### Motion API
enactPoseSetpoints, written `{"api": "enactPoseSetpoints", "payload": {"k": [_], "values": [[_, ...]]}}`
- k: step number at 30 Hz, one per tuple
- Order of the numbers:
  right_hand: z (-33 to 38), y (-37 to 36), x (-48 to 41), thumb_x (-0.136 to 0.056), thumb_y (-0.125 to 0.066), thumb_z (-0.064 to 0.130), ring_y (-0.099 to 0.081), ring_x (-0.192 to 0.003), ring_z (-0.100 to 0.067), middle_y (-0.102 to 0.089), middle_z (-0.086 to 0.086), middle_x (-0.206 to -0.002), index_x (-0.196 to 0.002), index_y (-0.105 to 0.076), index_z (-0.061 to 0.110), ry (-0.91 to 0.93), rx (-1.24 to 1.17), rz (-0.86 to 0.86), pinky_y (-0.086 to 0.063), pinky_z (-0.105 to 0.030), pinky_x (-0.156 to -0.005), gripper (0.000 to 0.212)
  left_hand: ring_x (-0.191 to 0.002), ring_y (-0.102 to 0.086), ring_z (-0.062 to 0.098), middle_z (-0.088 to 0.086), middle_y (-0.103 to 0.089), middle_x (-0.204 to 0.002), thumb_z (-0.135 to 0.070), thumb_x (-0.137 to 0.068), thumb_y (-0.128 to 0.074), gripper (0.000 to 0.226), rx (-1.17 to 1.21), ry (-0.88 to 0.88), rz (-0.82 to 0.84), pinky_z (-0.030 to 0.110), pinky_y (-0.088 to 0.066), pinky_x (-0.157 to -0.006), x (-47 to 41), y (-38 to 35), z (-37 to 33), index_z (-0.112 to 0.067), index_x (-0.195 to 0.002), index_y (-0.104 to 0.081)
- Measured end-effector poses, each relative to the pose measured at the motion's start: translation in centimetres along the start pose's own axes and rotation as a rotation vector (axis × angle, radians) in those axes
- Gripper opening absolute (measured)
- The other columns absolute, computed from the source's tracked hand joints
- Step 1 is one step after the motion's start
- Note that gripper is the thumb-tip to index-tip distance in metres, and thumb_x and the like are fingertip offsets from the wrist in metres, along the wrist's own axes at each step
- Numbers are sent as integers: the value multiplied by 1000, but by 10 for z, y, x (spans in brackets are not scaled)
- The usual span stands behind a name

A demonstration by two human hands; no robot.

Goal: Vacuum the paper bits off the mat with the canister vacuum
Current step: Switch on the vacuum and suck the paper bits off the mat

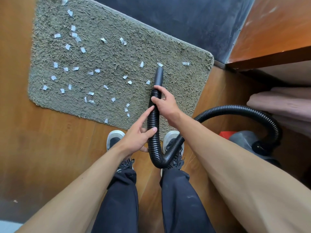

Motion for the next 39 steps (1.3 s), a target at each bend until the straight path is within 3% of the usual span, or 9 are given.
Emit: {"api": "enactPoseSetpoints", "payload": {"k": [4,9,12,18,22,27,32,35,39], "values": [[-3,10,2,-92,-53,1,-57,-83,-19,-59,-9,-98,-134,-53,20,-9,-25,-34,-50,-27,-68,45,-74,-66,3,-19,-64,-62,-20,-100,-54,66,0,6,14,29,-59,-58,-2,-7,-2,-60,-143,-26],[-8,16,5,-93,-53,1,-57,-87,-21,-60,-11,-101,-135,-52,19,-2,-16,-45,-51,-30,-72,46,-82,-68,9,-8,-67,-75,-20,-100,-55,67,2,25,16,39,-62,-66,-3,-14,2,-63,-141,-27],[-6,12,6,-93,-53,2,-58,-86,-20,-59,-11,-99,-135,-52,21,-11,8,-25,-51,-28,-68,46,-82,-68,9,-13,-68,-70,-19,-100,-54,66,17,22,18,37,-62,-65,-3,-12,4,-64,-140,-26],[7,-9,-5,-92,-53,1,-58,-87,-18,-59,-8,-102,-135,-52,20,16,45,-8,-53,-38,-86,47,-73,-68,4,-17,-63,-60,-19,-101,-53,66,31,4,-21,36,-61,-63,-4,9,3,-61,-143,-25],[10,-13,-9,-90,-55,3,-60,-89,-20,-61,-12,-110,-133,-53,24,-5,67,-12,-54,-43,-88,47,-90,-72,17,-16,-66,-61,-19,-100,-54,66,43,6,-30,38,-62,-64,-5,15,0,-62,-141,-26],[11,-5,-6,-90,-52,0,-57,-86,-19,-61,-11,-106,-129,-55,22,12,37,-27,-53,-38,-85,45,-70,-69,2,-18,-64,-58,-18,-100,-54,66,16,-4,-11,31,-59,-57,-8,6,-2,-59,-144,-25],[14,6,-6,-91,-51,-2,-57,-85,-19,-60,-11,-105,-131,-55,20,4,5,-26,-52,-33,-76,45,-83,-70,13,0,-68,-84,-19,-100,-55,66,6,-9,8,32,-60,-59,-12,-2,-7,-62,-142,-26],[13,16,-6,-92,-53,0,-58,-86,-19,-61,-9,-102,-132,-54,22,-23,-26,-56,-50,-27,-67,46,-82,-68,13,0,-64,-83,-19,-100,-54,66,-16,-7,19,37,-62,-62,-15,-5,-10,-63,-141,-27],[14,34,-7,-92,-52,0,-59,-89,-19,-60,-6,-100,-133,-53,20,-24,-66,-98,-51,-30,-73,45,-85,-64,17,6,-62,-88,-20,-100,-54,65,-32,-10,65,39,-62,-66,-24,-14,-18,-64,-140,-27]]}}
Point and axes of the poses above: each hand's wrist, its own x-axis away from the middle knuckle, its own y-axis out of the back of the hand, z = x × y, the point moved 9 cm from there along -x, towards the middle knuckle
